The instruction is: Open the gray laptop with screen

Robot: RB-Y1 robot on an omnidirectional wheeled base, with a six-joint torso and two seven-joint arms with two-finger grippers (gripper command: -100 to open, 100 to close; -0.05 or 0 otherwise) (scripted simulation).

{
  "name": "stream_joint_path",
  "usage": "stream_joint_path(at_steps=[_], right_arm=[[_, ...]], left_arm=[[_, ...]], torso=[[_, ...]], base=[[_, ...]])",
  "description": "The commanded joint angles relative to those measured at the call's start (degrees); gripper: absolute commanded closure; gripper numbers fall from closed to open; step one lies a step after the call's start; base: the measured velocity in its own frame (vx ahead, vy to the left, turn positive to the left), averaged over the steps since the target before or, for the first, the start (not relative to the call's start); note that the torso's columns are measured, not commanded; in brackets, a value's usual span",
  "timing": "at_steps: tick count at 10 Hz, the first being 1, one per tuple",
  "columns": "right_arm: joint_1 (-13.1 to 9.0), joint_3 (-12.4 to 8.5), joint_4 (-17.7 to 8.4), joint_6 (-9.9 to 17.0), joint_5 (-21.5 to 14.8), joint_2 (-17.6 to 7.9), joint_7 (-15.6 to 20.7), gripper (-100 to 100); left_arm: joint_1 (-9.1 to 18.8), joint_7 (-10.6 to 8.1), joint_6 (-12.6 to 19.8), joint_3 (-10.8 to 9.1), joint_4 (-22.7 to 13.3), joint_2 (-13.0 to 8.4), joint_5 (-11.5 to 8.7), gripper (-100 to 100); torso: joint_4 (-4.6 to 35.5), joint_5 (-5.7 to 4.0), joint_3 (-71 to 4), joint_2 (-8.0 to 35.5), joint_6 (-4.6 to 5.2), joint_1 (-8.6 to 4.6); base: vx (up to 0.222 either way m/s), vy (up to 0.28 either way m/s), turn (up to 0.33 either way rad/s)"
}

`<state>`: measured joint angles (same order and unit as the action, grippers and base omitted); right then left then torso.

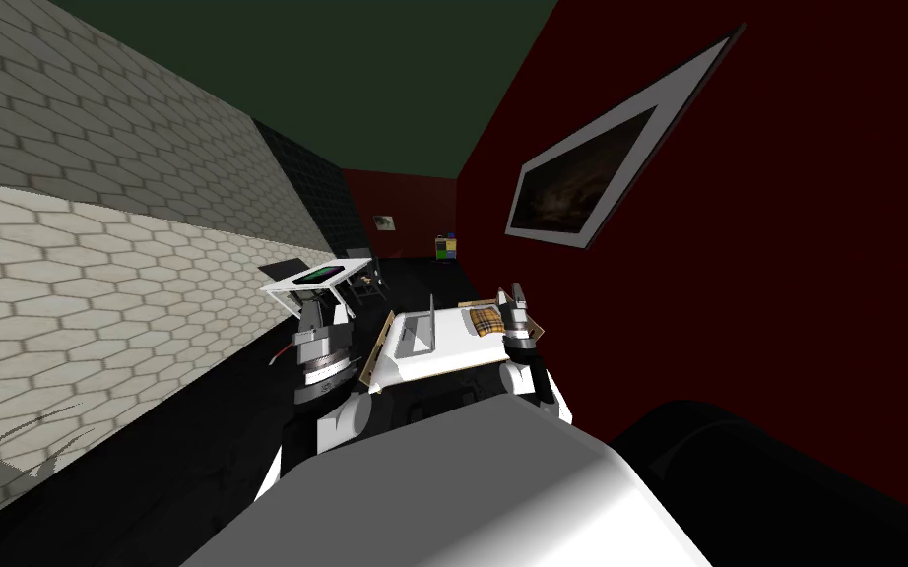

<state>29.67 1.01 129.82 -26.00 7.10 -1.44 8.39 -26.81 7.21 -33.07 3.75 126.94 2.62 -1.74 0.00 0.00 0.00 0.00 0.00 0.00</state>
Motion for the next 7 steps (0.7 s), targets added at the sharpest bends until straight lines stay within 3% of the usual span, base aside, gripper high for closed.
stream_joint_path(at_steps=[1, 7], right_arm=[[0.00, 0.00, 0.00, 0.00, 0.00, 0.00, 0.00, 0], [0.00, 0.00, 0.02, -0.01, 0.00, 0.00, 0.00, 0]], left_arm=[[0.00, 0.00, 0.00, 0.00, 0.00, 0.00, 0.00, 0], [0.00, 0.00, 0.00, 0.00, 0.01, 0.00, 0.00, 0]], torso=[[2.35, 0.00, -4.67, 2.32, 0.00, 0.00], [26.91, 0.00, -53.81, 26.93, 0.00, 0.00]], base=[[0.000, 0.000, 0.000], [0.000, 0.000, 0.000]])
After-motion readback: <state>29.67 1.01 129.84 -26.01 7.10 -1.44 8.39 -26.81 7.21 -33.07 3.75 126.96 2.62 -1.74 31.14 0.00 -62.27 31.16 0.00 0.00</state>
